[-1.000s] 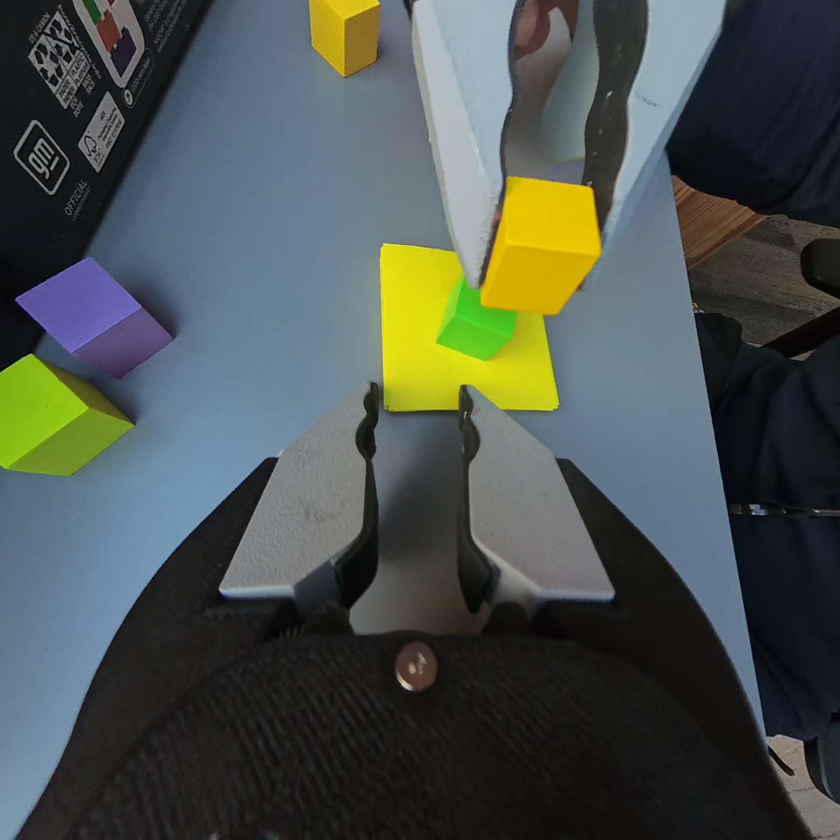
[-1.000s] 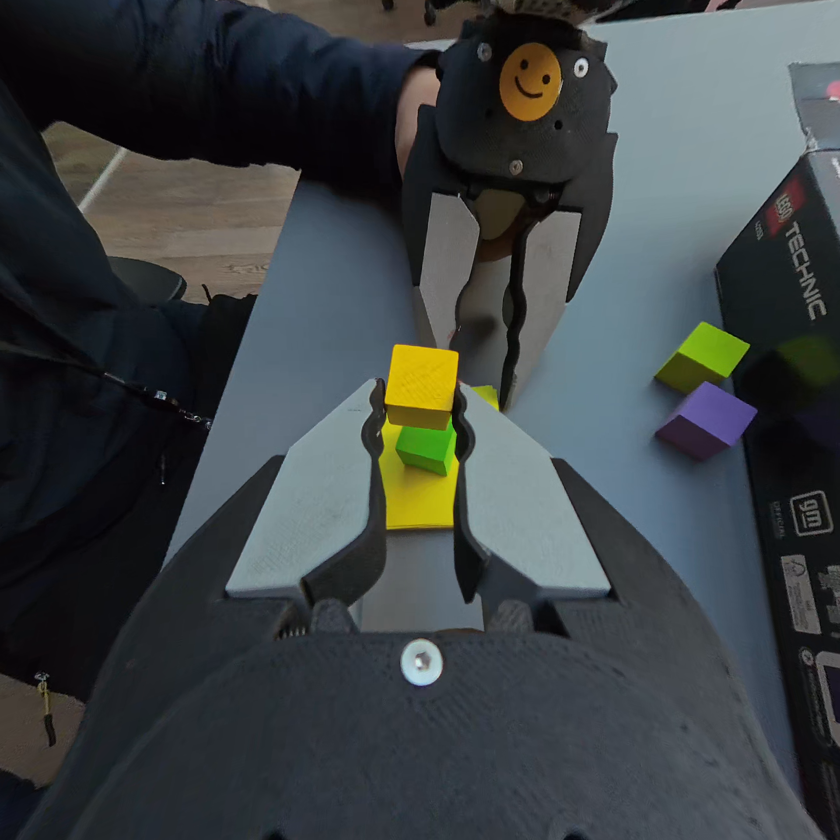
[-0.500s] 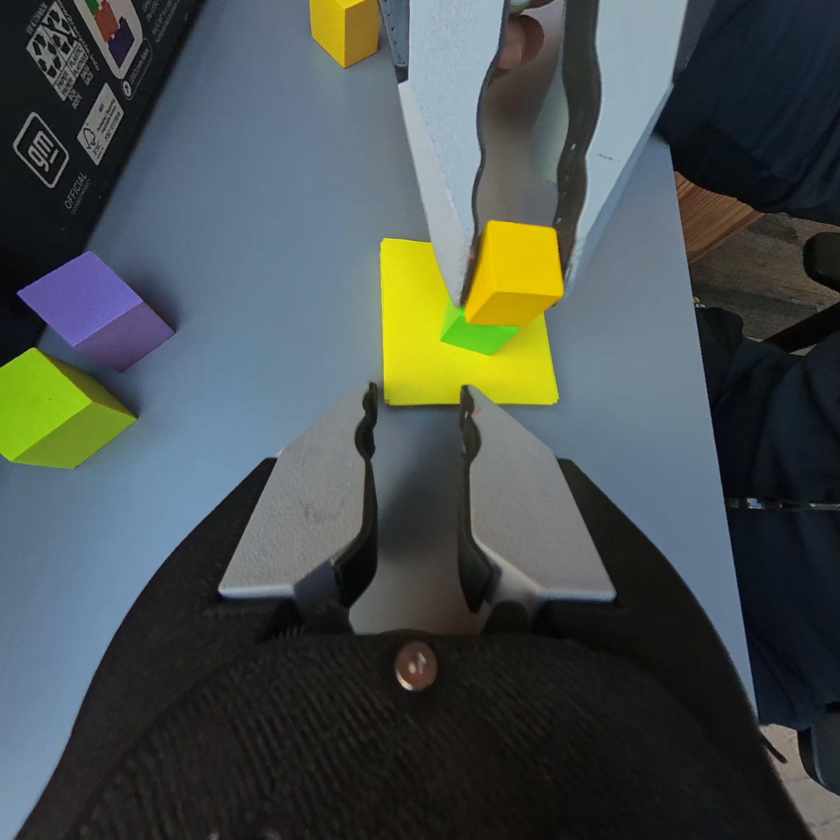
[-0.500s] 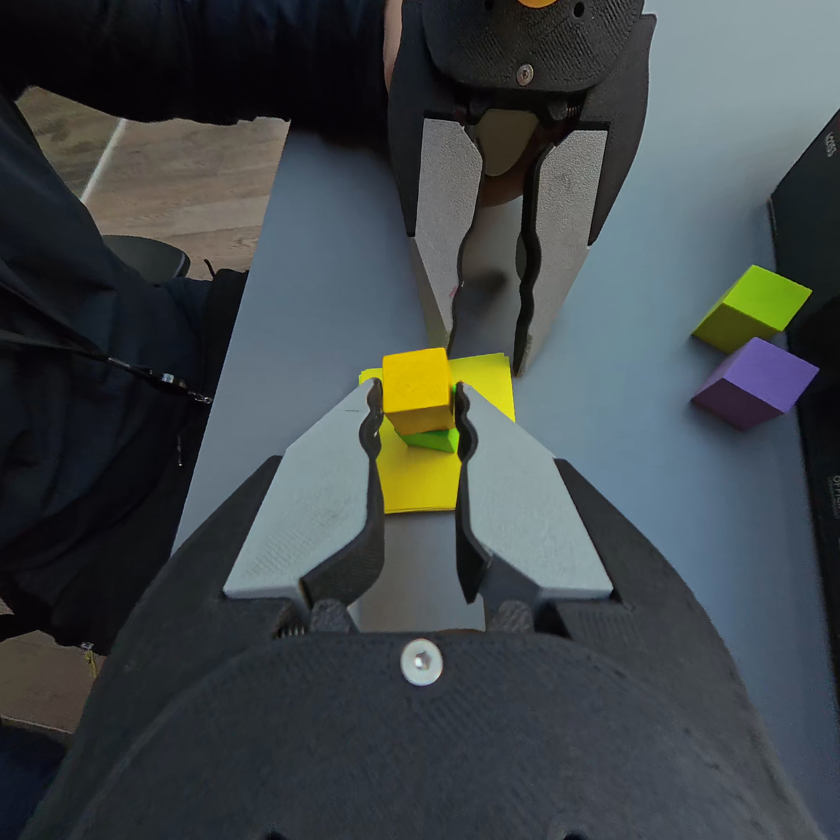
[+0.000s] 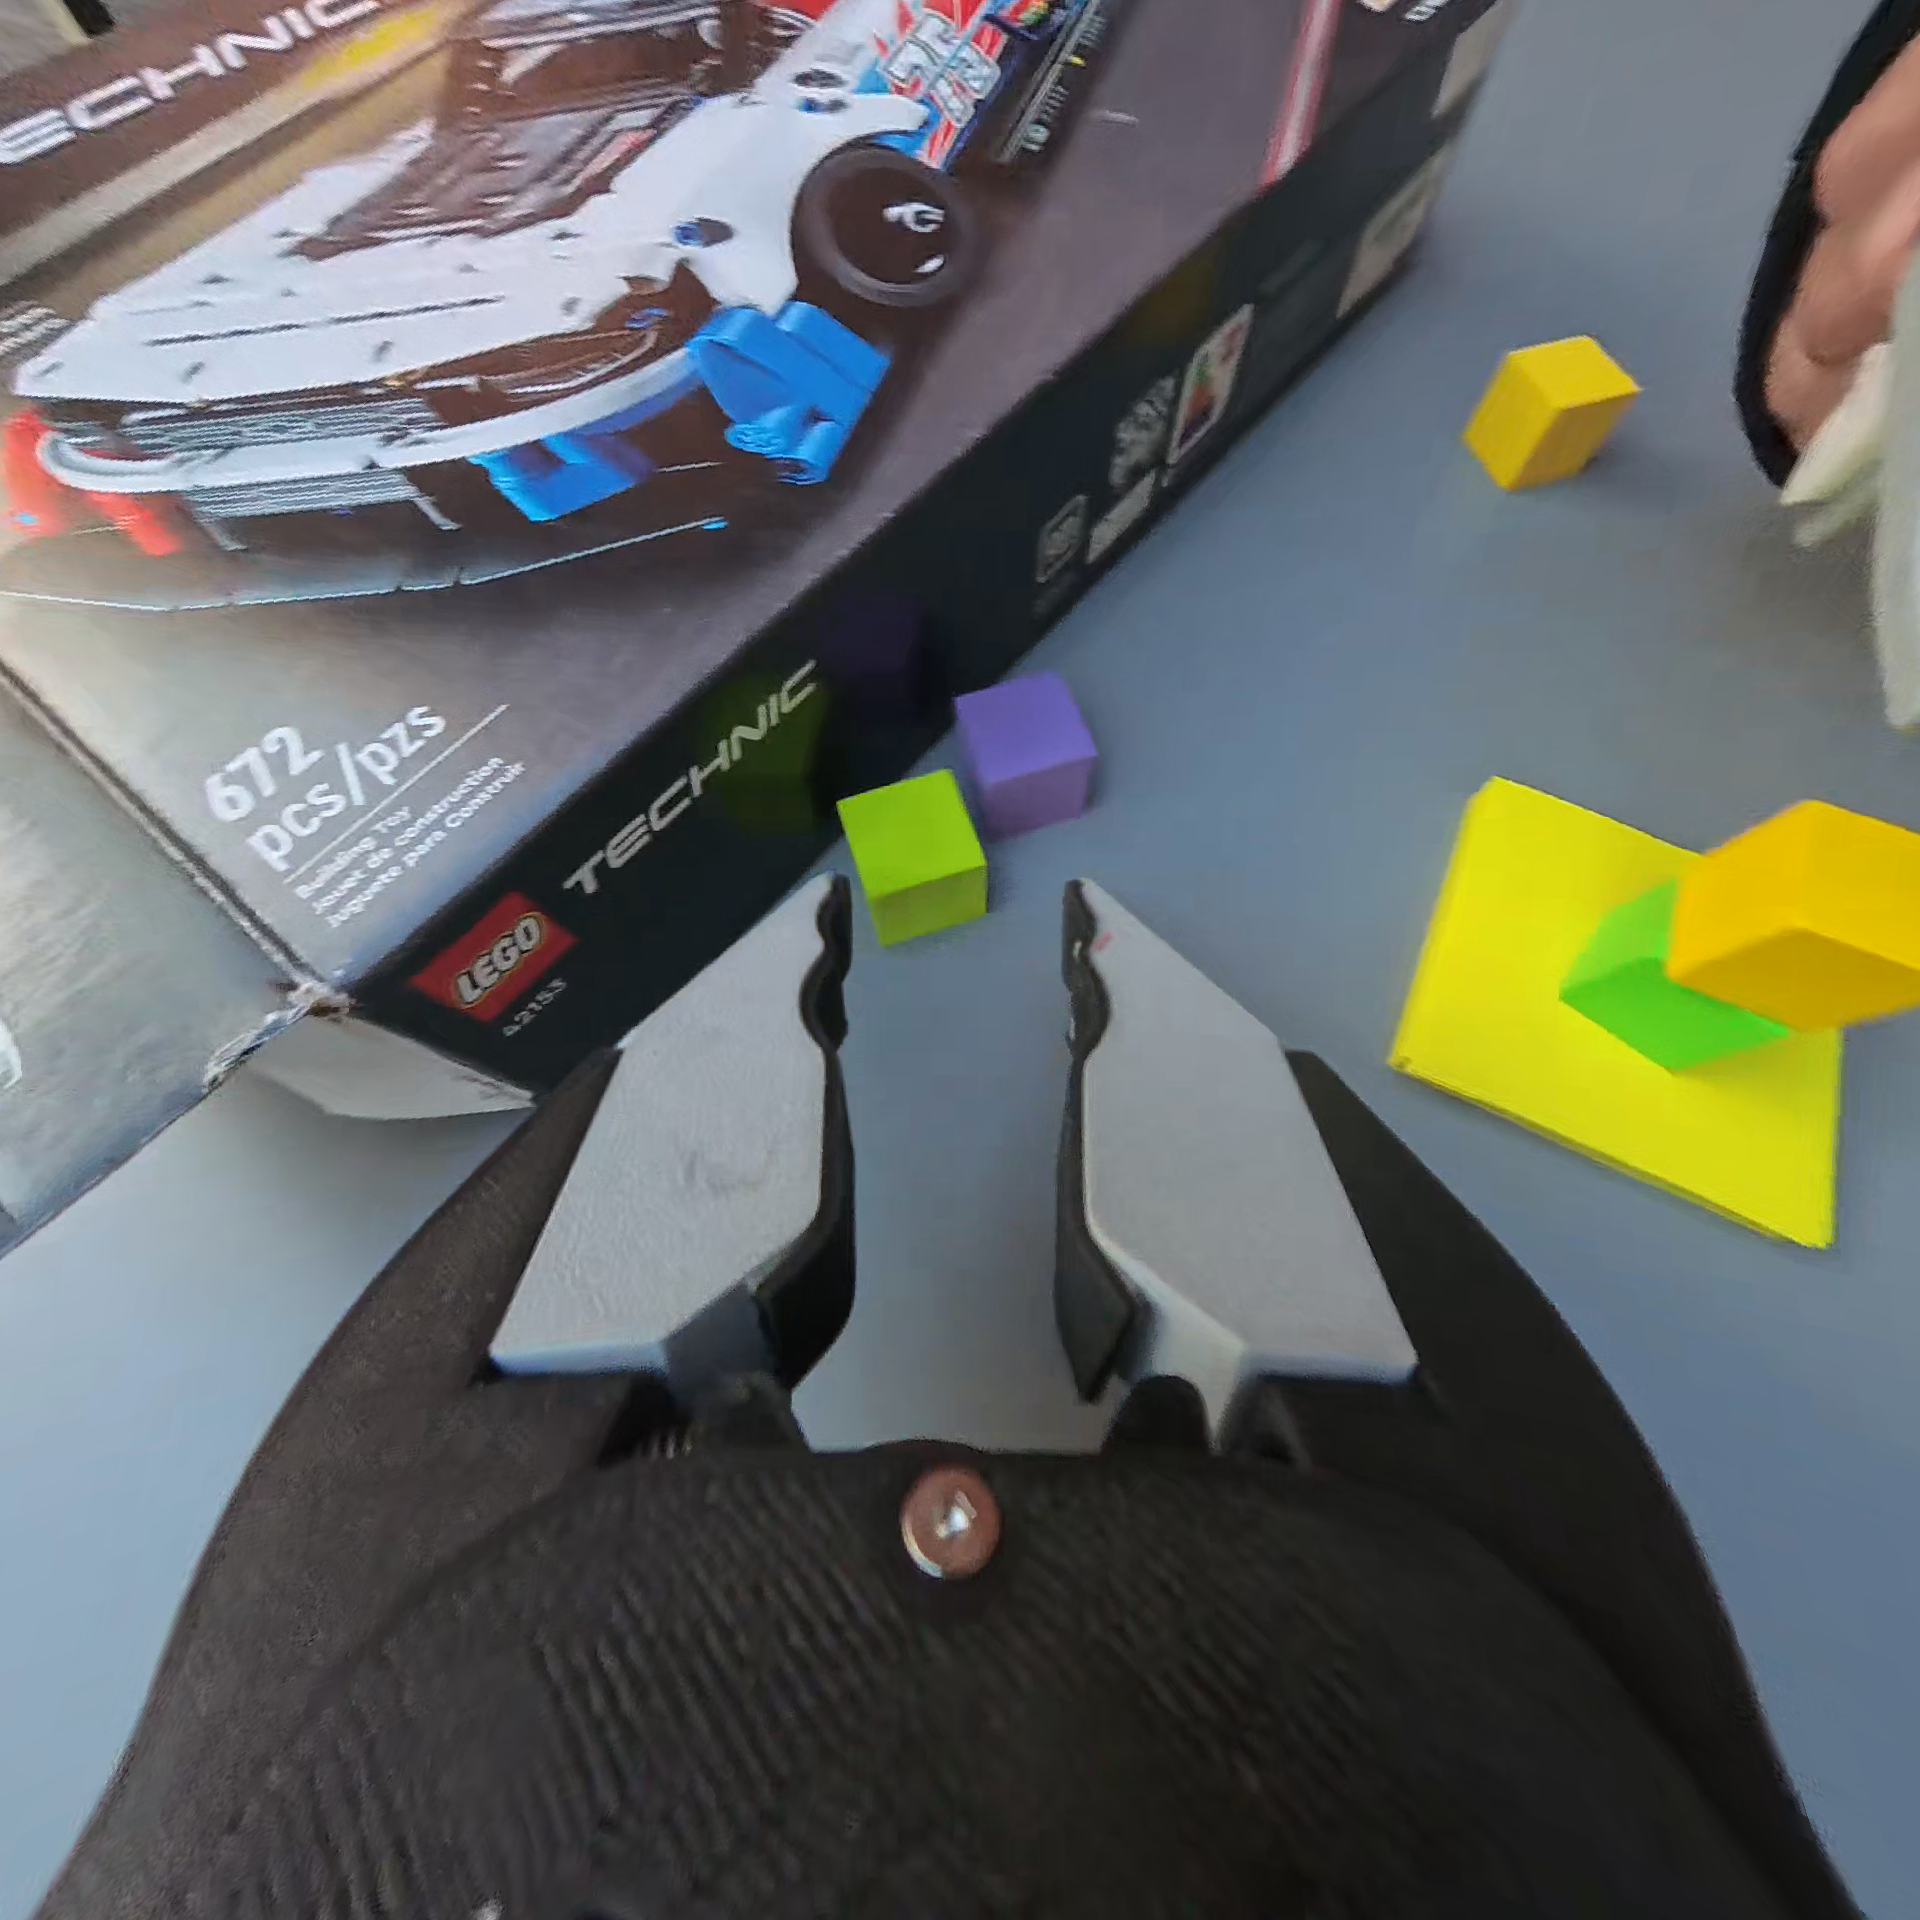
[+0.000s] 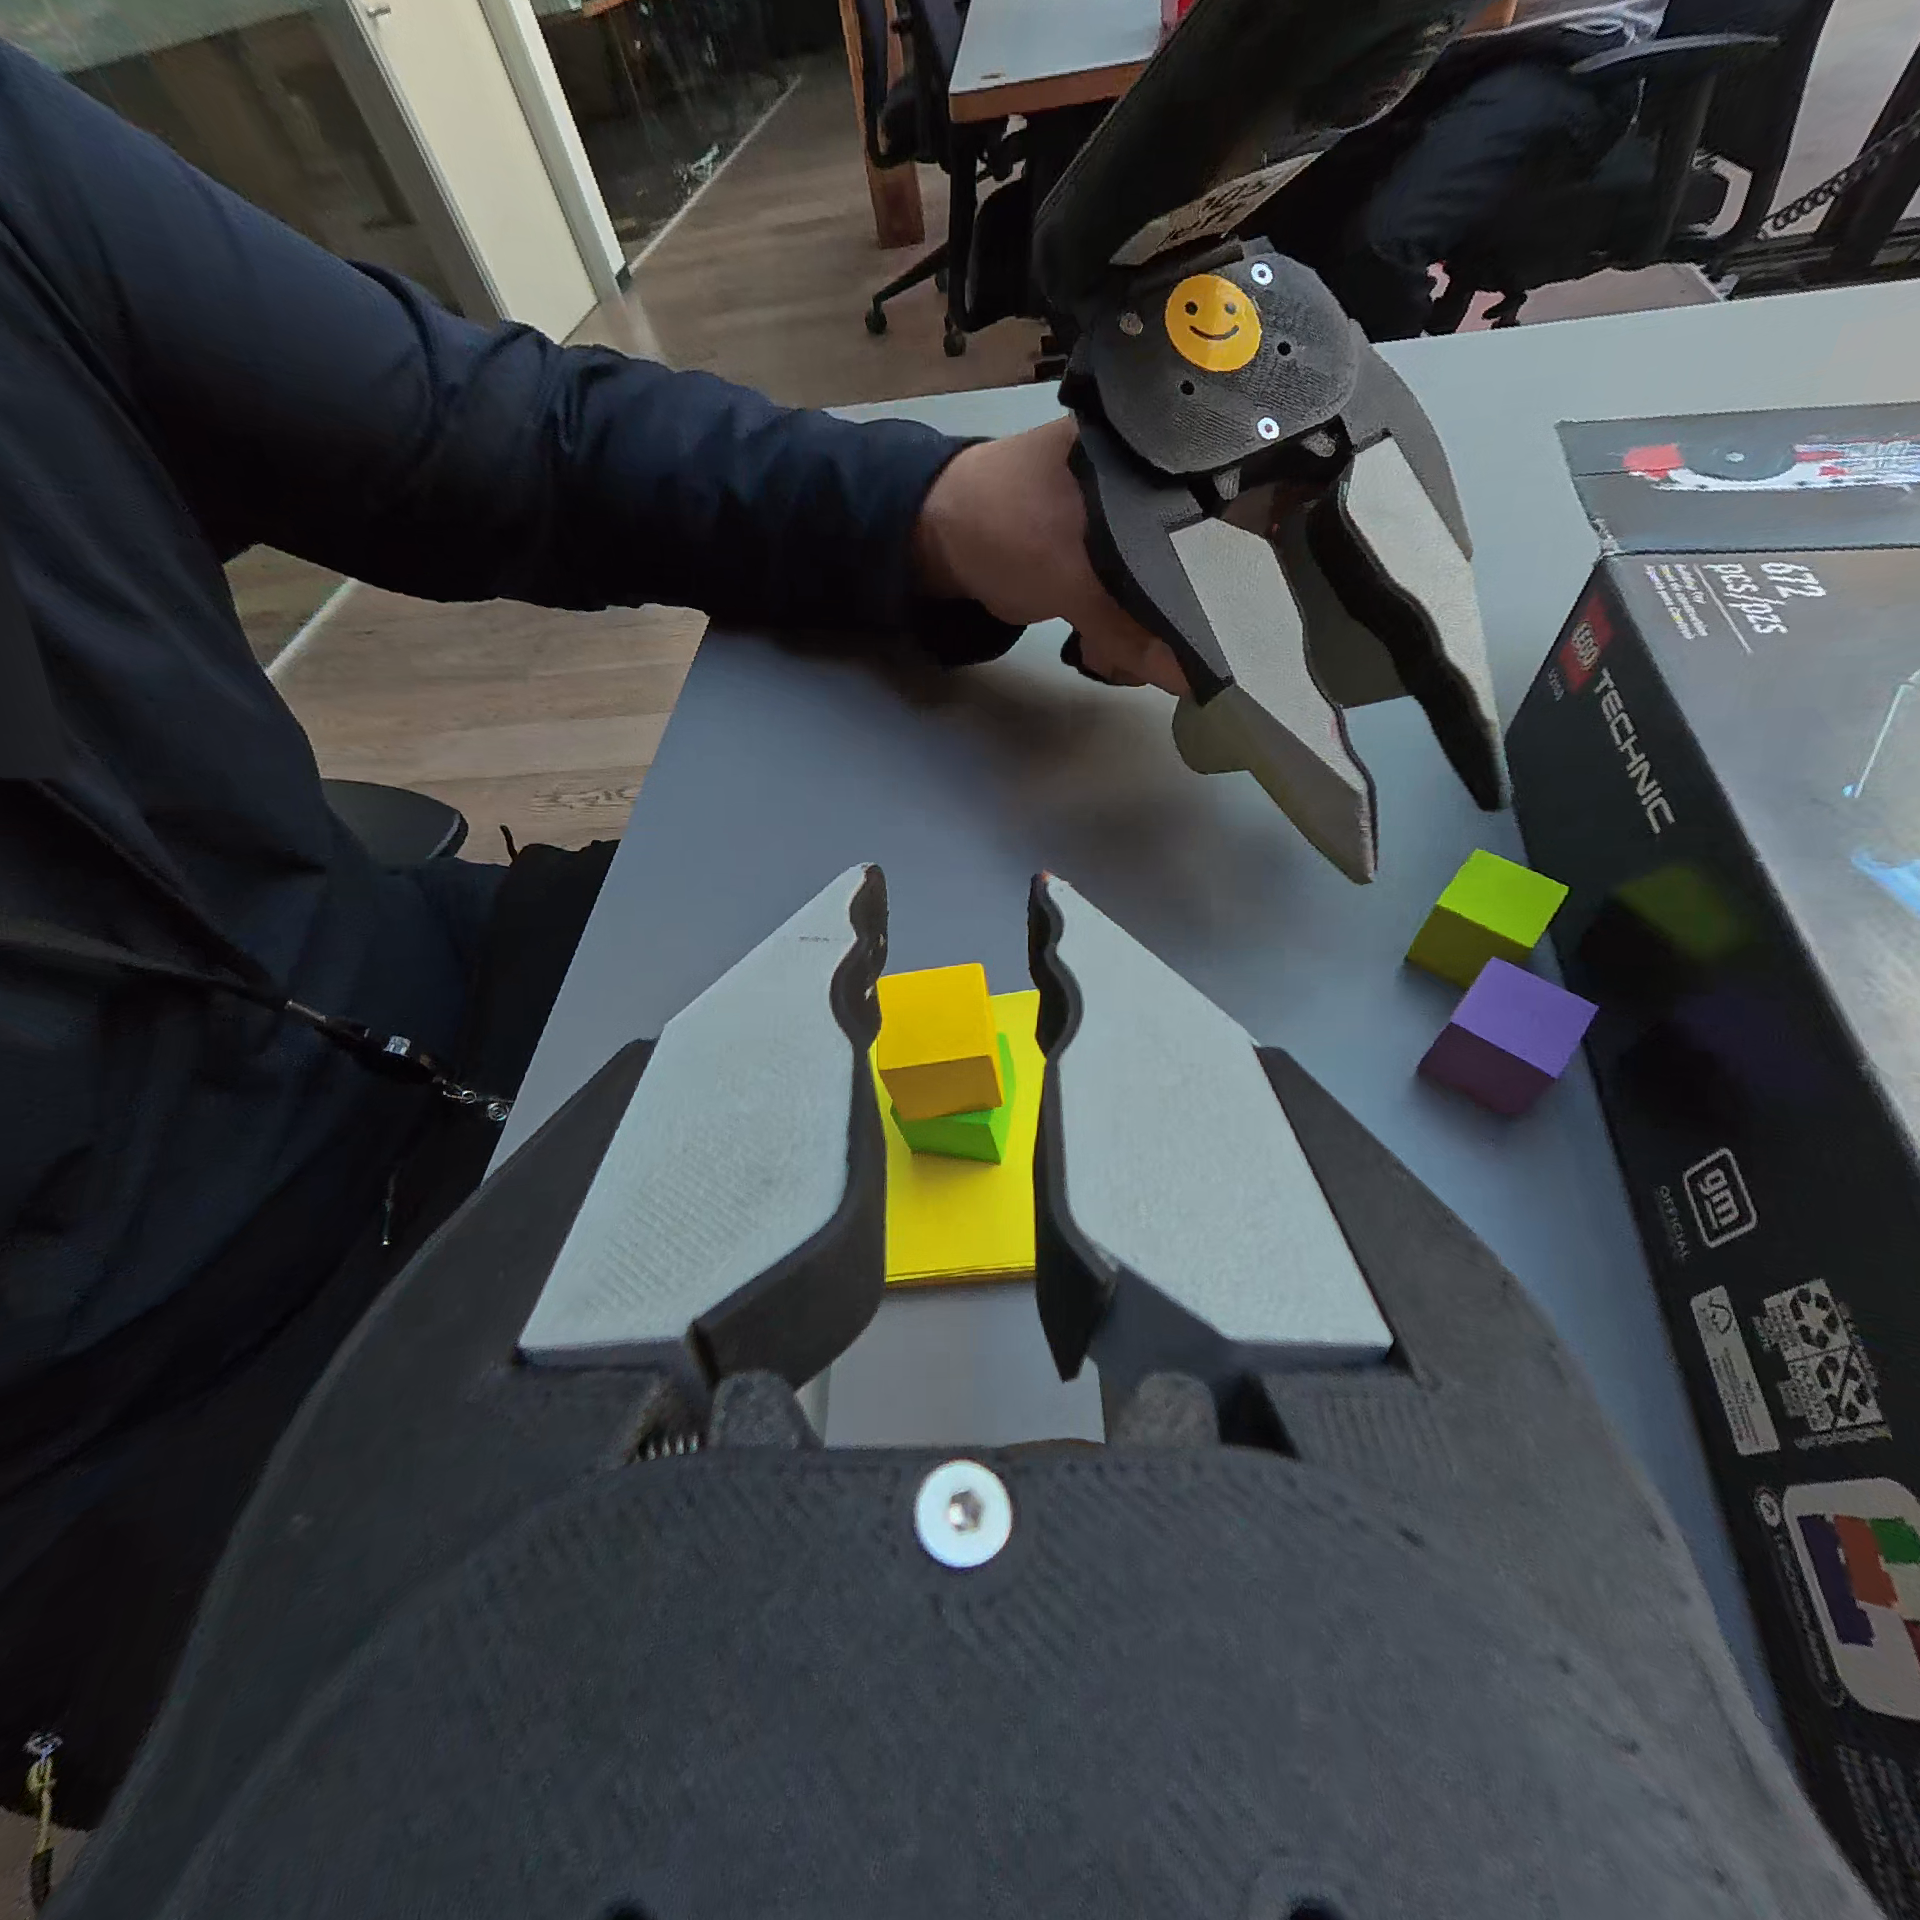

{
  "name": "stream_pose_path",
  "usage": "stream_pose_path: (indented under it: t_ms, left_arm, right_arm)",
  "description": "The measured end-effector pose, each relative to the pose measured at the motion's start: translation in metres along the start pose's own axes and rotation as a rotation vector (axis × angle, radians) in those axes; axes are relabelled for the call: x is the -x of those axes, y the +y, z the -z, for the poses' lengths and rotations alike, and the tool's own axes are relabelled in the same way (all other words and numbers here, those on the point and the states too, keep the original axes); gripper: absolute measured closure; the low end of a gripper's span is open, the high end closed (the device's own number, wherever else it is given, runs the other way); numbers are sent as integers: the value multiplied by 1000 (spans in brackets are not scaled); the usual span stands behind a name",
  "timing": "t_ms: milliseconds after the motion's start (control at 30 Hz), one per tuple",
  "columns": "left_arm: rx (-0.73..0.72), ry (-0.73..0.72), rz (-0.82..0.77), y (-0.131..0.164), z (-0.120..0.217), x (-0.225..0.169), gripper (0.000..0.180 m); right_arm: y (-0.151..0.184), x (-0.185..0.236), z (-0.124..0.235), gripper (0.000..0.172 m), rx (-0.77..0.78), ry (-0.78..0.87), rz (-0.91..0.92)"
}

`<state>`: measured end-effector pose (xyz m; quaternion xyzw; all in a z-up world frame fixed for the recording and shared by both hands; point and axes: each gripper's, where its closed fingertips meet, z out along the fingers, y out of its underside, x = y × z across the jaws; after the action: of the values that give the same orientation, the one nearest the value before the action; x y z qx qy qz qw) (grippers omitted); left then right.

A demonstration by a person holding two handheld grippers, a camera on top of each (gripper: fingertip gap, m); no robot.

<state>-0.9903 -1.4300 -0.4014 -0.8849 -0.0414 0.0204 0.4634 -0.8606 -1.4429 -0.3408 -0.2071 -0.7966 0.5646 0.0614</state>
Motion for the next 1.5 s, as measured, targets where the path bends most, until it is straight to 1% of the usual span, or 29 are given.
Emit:
stream_pose_path:
  t_ms: [100, 200, 233, 300, 333, 367, 500, 600, 667, 733, 800, 900, 967, 1100, 1167, 1367, 1433, 1500]
  left_arm:
    - [13, -61, 12, 1, -6, 9, 130]
    - [63, -82, -5, 8, -17, 10, 128]
    - [79, -111, -19, 11, -21, 14, 129]
    - [118, -148, -46, 15, -25, 20, 141]
    - [120, -148, -56, 14, -27, 20, 143]
    - [120, -139, -66, 14, -27, 18, 152]
    - [111, -155, -101, 12, -22, 19, 154]
    - [53, -85, -83, 2, -12, 8, 155]
    - [-4, 16, -95, -8, -2, -10, 155]
    - [-69, 148, -97, -19, 11, -34, 155]
    - [-118, 231, -86, -31, 24, -52, 155]
    - [-149, 366, -80, -40, 38, -85, 155]
    - [-135, 421, -83, -40, 40, -103, 155]
    - [-39, 456, -152, -25, 34, -129, 155]
    - [-17, 471, -185, -20, 34, -139, 155]
    - [-14, 477, -197, -19, 36, -143, 155]
    - [-61, 436, -185, -28, 36, -137, 155]
    - [-86, 446, -188, -33, 40, -138, 155]
  right_arm:
    - [-1, -1, -1, 148, -8, 4, 3]
    - [-2, -2, -3, 149, -12, 2, 2]
    - [-2, -1, -4, 149, -16, -6, -1]
    - [-3, -1, -4, 149, -27, -17, -12]
    - [-3, -2, -3, 150, -34, -22, -18]
    - [-3, -3, -3, 150, -41, -23, -25]
    - [-7, -10, 2, 152, -80, -3, -42]
    - [-11, -15, 7, 153, -120, 16, -56]
    - [-15, -18, 12, 153, -151, 24, -61]
    - [-21, -20, 18, 153, -192, 39, -60]
    - [-27, -24, 25, 155, -234, 64, -57]
    - [-32, -32, 35, 158, -281, 115, -54]
    - [-35, -37, 41, 159, -304, 148, -59]
    - [-38, -42, 48, 159, -339, 170, -71]
    - [-39, -42, 50, 160, -346, 179, -68]
    - [-40, -41, 48, 160, -341, 178, -62]
    - [-40, -41, 49, 160, -342, 186, -57]
    - [-41, -41, 50, 160, -348, 182, -58]
